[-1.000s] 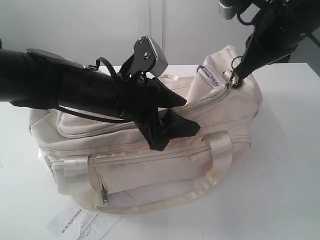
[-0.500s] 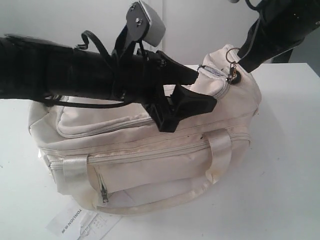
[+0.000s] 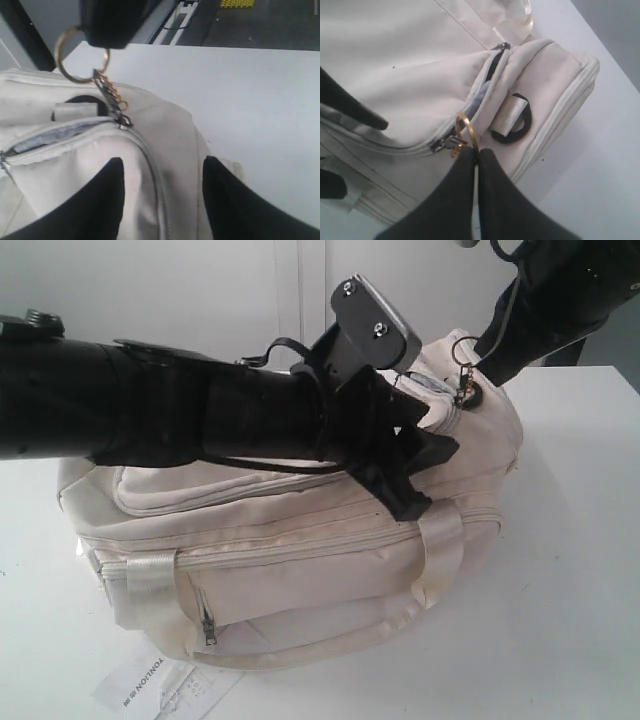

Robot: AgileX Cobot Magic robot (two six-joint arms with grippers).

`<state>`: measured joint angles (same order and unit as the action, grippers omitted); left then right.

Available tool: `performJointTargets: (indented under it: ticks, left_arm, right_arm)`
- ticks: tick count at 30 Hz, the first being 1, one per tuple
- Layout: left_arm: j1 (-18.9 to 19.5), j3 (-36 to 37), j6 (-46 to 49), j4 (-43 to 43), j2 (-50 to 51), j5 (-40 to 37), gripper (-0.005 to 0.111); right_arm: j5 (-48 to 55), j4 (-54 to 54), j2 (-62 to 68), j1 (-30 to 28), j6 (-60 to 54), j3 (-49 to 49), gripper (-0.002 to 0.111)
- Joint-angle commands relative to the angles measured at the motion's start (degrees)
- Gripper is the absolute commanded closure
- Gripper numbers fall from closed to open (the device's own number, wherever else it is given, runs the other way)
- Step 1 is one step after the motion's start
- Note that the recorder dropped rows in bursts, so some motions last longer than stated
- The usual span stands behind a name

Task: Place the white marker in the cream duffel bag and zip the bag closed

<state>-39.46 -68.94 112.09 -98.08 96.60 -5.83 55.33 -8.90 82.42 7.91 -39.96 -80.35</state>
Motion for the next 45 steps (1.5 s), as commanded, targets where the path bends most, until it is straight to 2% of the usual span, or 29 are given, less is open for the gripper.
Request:
performJointTargets:
  ticks: [1,6,13,16,18,22,23,29,38,45]
  left_arm:
    - [-0.52,-2.56,4.83,-1.86,0.54,2.84,0.054]
    - [-0.61,-4.46,4.43,-1.86,2.98,-1.56,0.054]
    - [-0.61,-4.45,1.91,-1.86,5.1,3.59,0.054]
    - [-0.61,-4.45,1.06,-1.86,5.76,4.42,0.058]
    - [-0.61,-4.45,-0.09,-1.86,5.93,4.75,0.067]
    - [-0.61,-4.45,-0.31,-1.86,5.93,4.51,0.101]
    - [-0.61,-4.45,-0.31,-1.86,5.93,4.51,0.107]
    - [-0.61,-4.45,-0.69,-1.86,5.93,4.51,0.107]
    - [-0.61,-4.45,-0.92,-1.86,5.93,4.51,0.107]
    - [-0.61,-4.35,-0.93,-1.86,4.65,4.64,0.107]
  right_arm:
    - [-0.98,-0.5,-0.2,-0.48,-0.3,-0.18,0.108]
    - [-0.98,-0.5,-0.2,-0.48,-0.3,-0.18,0.108]
    - [-1.09,-0.5,-0.2,-0.48,-0.3,-0.18,0.108]
    - [-1.19,-0.5,-0.2,-0.48,-0.3,-0.18,0.108]
    - [-1.19,-0.5,-0.2,-0.48,-0.3,-0.18,0.108]
    - [-1.42,-0.5,-0.2,-0.48,-0.3,-0.18,0.108]
    - [-1.44,-0.4,-0.07,-0.48,-0.3,-0.18,0.108]
    - [-4.22,0.57,1.63,-0.48,-0.3,-0.18,0.108]
    - [-15.93,0.98,5.65,-0.59,-0.3,-0.18,0.108]
    - [-18.66,0.98,8.24,-0.59,-0.3,-0.18,0.108]
